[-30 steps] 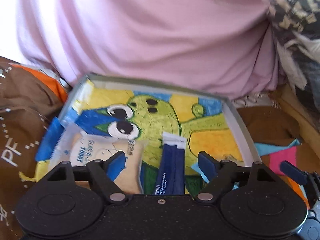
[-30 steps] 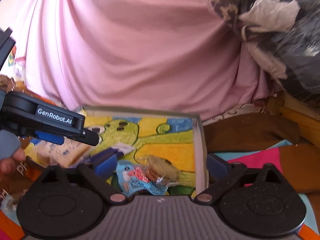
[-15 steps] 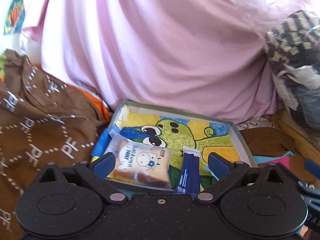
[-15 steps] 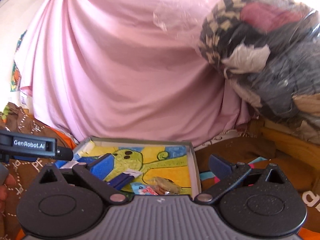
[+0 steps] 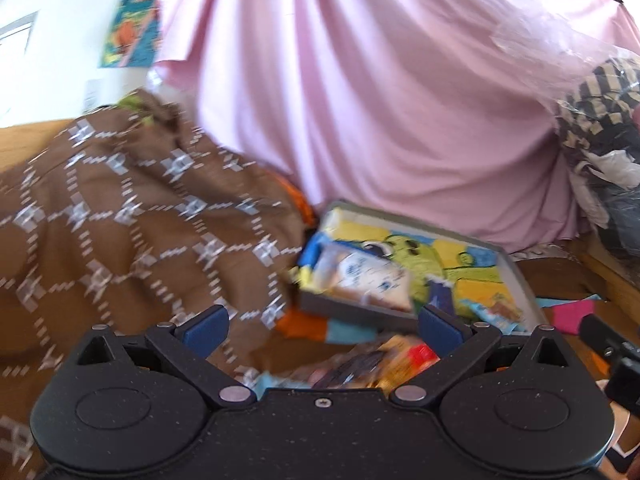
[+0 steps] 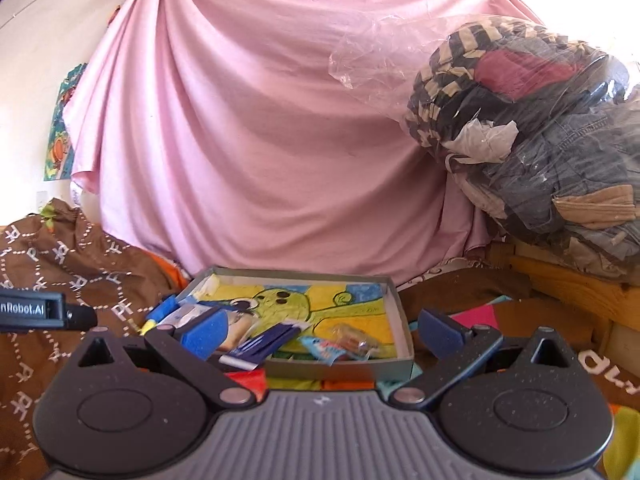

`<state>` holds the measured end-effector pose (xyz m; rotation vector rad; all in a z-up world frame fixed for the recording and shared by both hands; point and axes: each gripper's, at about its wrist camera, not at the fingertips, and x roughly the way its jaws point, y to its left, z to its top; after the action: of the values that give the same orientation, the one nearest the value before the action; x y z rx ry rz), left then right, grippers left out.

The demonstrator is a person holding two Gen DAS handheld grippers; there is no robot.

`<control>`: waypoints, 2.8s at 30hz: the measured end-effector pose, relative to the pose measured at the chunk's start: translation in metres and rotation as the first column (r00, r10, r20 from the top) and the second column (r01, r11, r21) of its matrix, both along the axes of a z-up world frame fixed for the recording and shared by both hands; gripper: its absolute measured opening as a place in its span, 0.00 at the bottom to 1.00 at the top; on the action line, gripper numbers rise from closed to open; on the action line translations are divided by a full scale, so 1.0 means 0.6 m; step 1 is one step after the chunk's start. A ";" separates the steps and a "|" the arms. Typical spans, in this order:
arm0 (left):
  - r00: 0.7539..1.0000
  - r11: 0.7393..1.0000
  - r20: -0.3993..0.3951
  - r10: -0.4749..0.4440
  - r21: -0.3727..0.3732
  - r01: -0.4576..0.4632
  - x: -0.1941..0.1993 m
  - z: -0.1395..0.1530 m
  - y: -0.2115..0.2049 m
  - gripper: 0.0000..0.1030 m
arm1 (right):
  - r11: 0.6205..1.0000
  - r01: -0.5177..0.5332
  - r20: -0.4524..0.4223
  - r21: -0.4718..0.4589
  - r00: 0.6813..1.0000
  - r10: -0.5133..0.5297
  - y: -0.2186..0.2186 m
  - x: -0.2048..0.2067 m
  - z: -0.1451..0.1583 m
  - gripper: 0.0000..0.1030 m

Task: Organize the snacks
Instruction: 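Withdraw both open tools from the tray back to the snack pile, then grasp the orange mandarin with the left tool while the right tool grasps the yellow wafer bar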

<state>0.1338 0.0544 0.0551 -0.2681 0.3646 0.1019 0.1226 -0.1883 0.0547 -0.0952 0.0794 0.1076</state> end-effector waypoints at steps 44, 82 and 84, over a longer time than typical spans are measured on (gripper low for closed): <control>0.963 0.990 -0.254 -0.088 0.086 0.114 -0.088 -0.120 -0.012 0.98 | 0.992 0.006 -0.429 -0.123 0.902 -0.058 0.018 -0.076 -0.135 1.00; 0.822 0.851 -0.287 -0.491 0.041 0.523 0.107 -0.188 -0.113 0.66 | 0.991 0.017 -0.585 0.130 0.809 0.062 -0.060 0.117 -0.147 0.89; 0.818 0.848 -0.287 -0.498 0.035 0.529 0.108 -0.188 -0.113 0.59 | 0.990 0.030 -0.593 0.134 0.803 0.056 -0.055 0.124 -0.149 0.85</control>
<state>0.1984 -0.0133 -0.0576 -0.0328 0.6896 -0.3825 0.1969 -0.2211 -0.0350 0.0816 0.7083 0.1545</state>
